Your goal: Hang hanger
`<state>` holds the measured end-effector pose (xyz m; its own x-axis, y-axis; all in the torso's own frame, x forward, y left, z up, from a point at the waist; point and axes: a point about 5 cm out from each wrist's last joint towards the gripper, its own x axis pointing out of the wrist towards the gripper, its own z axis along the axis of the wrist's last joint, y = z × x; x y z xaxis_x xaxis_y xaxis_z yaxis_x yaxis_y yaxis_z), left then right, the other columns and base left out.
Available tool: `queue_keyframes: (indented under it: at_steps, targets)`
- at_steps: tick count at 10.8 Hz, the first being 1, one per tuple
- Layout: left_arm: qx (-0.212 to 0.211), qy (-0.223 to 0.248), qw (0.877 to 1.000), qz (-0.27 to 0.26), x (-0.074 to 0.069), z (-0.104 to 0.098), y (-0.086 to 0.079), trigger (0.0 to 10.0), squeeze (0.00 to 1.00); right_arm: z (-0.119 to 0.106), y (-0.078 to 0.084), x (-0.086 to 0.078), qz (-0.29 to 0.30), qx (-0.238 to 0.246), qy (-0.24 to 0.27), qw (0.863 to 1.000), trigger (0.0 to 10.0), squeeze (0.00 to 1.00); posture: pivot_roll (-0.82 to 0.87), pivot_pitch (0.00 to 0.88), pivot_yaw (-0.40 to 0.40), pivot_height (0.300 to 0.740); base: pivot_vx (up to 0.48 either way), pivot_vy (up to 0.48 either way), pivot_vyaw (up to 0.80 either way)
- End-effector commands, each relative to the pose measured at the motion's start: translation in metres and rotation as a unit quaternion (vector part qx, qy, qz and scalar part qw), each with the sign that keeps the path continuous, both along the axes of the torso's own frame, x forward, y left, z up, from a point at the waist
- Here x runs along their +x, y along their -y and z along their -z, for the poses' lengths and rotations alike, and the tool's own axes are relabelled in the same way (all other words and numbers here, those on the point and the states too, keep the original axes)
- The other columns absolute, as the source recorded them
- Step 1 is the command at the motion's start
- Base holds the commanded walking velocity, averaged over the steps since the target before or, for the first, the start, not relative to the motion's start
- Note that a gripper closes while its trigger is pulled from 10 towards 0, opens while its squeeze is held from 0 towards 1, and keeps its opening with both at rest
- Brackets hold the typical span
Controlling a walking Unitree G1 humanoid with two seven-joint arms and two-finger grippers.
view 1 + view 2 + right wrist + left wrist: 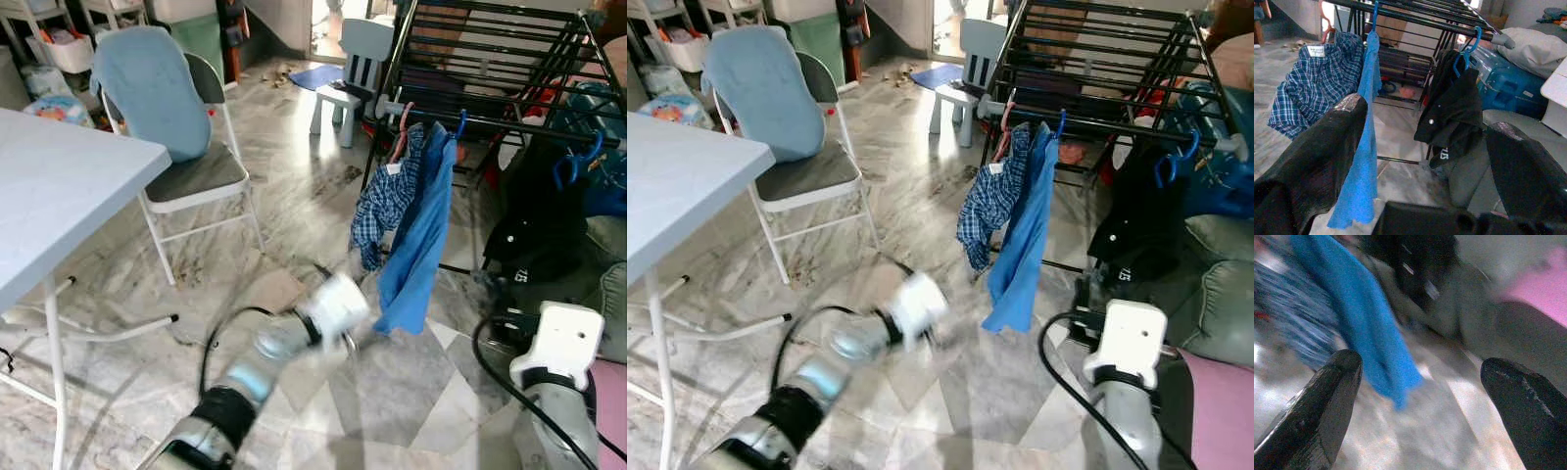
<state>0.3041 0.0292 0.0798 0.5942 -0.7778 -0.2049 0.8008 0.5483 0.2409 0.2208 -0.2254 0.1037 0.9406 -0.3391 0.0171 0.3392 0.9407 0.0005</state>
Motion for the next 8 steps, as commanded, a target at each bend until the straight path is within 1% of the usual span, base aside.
queue_keyframes:
  at_steps: [1, 2, 3, 4, 6, 7, 8]
  targets:
    - [-0.015, 0.018, 0.999, -0.039, 0.005, -0.006, -0.013, 10.0, 0.0, -0.002, 0.003, -0.004, 0.006, -0.002, 0.0, 1.0, 10.0, 0.0, 0.03, 0.0, -0.046, 0.74, 0.0, 0.0, 0.0]
    - [-0.051, 0.029, 0.982, -0.178, 0.012, -0.007, -0.064, 10.0, 0.0, 0.003, 0.009, -0.012, 0.017, 0.003, -0.008, 1.0, 10.0, 0.0, 0.04, 0.0, -0.043, 0.74, 0.0, 0.0, 0.0]
    - [-0.059, 0.037, 0.969, -0.237, 0.006, -0.008, -0.1, 10.0, 0.0, 0.003, 0.013, -0.015, 0.023, 0.004, -0.009, 1.0, 10.0, 0.0, 0.05, 0.0, -0.04, 0.74, 0.0, 0.0, 0.0]
    - [-0.06, 0.046, 0.966, -0.248, 0.001, -0.009, -0.106, 10.0, 0.0, 0.003, 0.013, -0.016, 0.028, 0.005, -0.008, 1.0, 10.0, 0.0, 0.05, 0.0, -0.039, 0.74, 0.0, 0.0, 0.0]
    - [-0.084, 0.047, 0.961, -0.261, 0.004, -0.018, -0.094, 10.0, 0.0, 0.003, 0.007, -0.019, 0.036, 0.015, -0.003, 0.999, 10.0, 0.0, 0.04, 0.0, -0.022, 0.74, 0.0, 0.0, 0.0]
    - [-0.086, 0.052, 0.959, -0.265, 0.005, -0.022, -0.092, 10.0, 0.0, 0.004, 0.005, -0.024, 0.046, 0.018, -0.002, 0.999, 10.0, 0.0, 0.03, 0.0, -0.008, 0.74, 0.0, 0.0, 0.0]
    - [-0.08, 0.057, 0.957, -0.273, 0.006, -0.024, -0.097, 10.0, 0.0, 0.002, 0.007, -0.026, 0.052, 0.014, -0.001, 0.999, 10.0, 0.0, 0.02, 0.0, 0.005, 0.74, 0.0, 0.0, 0.0]
